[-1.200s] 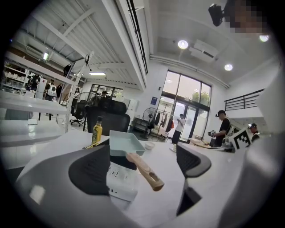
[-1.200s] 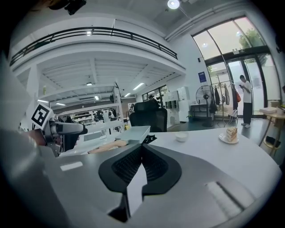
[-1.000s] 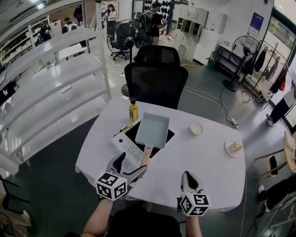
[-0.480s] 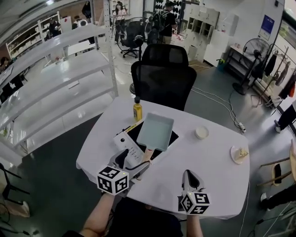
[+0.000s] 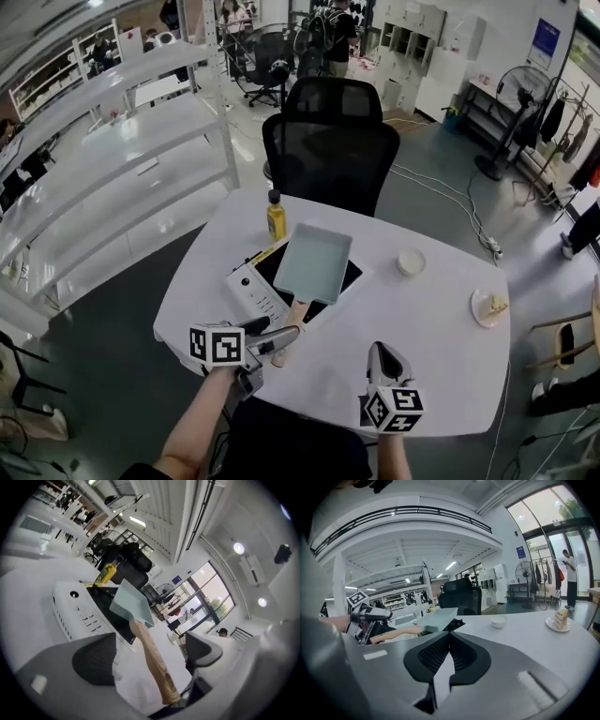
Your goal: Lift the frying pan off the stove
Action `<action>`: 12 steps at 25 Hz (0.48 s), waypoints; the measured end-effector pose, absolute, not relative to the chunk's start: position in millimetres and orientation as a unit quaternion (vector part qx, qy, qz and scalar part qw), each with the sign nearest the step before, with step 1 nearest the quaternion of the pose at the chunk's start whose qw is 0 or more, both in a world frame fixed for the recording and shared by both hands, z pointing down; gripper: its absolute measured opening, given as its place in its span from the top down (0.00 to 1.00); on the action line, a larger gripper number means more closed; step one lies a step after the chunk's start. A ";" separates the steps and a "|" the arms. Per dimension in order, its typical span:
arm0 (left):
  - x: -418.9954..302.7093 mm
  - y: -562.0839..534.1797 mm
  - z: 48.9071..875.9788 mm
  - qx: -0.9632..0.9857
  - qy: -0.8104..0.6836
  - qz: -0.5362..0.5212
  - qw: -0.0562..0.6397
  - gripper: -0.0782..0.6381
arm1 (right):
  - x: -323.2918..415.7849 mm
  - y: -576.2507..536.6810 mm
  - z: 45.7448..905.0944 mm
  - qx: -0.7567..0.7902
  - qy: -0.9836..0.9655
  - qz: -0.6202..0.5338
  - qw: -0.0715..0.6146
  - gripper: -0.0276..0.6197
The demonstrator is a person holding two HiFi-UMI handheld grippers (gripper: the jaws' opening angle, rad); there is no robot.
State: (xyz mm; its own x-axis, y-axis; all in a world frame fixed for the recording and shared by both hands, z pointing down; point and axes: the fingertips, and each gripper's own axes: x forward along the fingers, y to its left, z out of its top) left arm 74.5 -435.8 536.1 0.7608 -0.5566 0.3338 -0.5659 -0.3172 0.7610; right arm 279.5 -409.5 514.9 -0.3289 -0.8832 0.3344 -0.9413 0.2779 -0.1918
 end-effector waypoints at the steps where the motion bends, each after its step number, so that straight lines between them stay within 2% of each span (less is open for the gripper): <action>1: 77.2 -435.1 541.7 0.807 -0.331 0.004 0.490 0.20 | 280.1 -410.5 517.3 0.574 -0.794 0.183 0.083 0.95; 7: 100.9 -439.7 548.7 0.766 -0.227 -0.060 0.599 0.20 | 280.2 -419.0 535.1 0.576 -0.785 0.204 0.096 0.95; 12: 119.6 -439.1 557.6 0.763 -0.180 -0.041 0.619 0.20 | 278.8 -425.0 542.4 0.582 -0.777 0.218 0.103 0.95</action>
